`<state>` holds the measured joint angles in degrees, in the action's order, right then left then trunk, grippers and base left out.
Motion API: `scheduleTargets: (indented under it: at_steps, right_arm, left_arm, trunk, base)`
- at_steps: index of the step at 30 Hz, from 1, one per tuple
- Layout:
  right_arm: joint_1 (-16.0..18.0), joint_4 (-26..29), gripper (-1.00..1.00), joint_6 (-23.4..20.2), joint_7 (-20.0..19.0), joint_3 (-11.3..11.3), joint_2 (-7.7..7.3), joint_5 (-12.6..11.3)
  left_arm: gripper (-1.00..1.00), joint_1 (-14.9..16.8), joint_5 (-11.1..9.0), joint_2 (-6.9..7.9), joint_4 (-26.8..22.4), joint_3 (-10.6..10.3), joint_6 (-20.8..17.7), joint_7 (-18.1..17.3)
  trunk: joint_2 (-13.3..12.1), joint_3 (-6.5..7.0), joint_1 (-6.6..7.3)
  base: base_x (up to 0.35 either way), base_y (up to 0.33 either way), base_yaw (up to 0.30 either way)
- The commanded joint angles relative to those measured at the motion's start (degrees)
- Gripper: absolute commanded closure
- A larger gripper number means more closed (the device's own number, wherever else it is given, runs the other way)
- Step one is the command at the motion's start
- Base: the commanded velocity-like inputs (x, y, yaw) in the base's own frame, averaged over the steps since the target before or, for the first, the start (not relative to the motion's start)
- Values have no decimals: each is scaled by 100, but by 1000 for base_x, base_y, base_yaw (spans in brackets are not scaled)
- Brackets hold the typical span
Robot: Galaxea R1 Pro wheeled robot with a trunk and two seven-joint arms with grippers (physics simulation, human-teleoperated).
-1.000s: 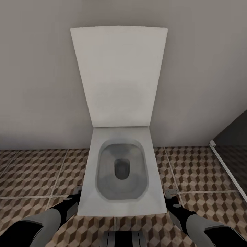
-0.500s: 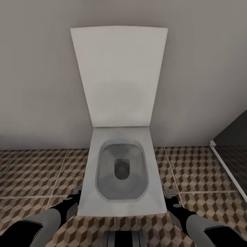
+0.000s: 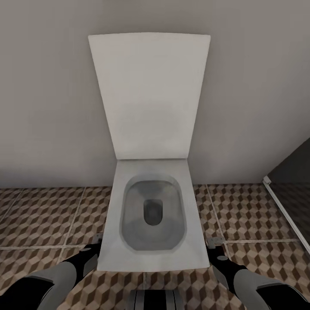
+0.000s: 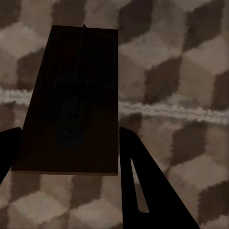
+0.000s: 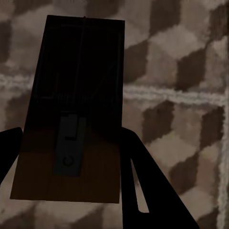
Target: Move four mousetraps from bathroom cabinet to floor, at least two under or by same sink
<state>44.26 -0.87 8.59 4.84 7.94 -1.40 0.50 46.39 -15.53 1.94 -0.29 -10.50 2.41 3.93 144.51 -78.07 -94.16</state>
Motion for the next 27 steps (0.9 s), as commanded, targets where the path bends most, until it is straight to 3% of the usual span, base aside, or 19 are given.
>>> scheduleTargets:
  at_steps: [1,27]
  right_arm:
    - [4,-9,100,47,31,41,0,-6]
    - [4,-9,100,109,26,41,0,-6]
  left_arm:
    - [100,2,-38,0,3,-49,14,11]
    - [100,2,-38,0,3,-49,14,11]
  trunk:
    - [1,-3,1]
    - [1,-3,1]
  base:
    - [0,0,0]
    - [0,0,0]
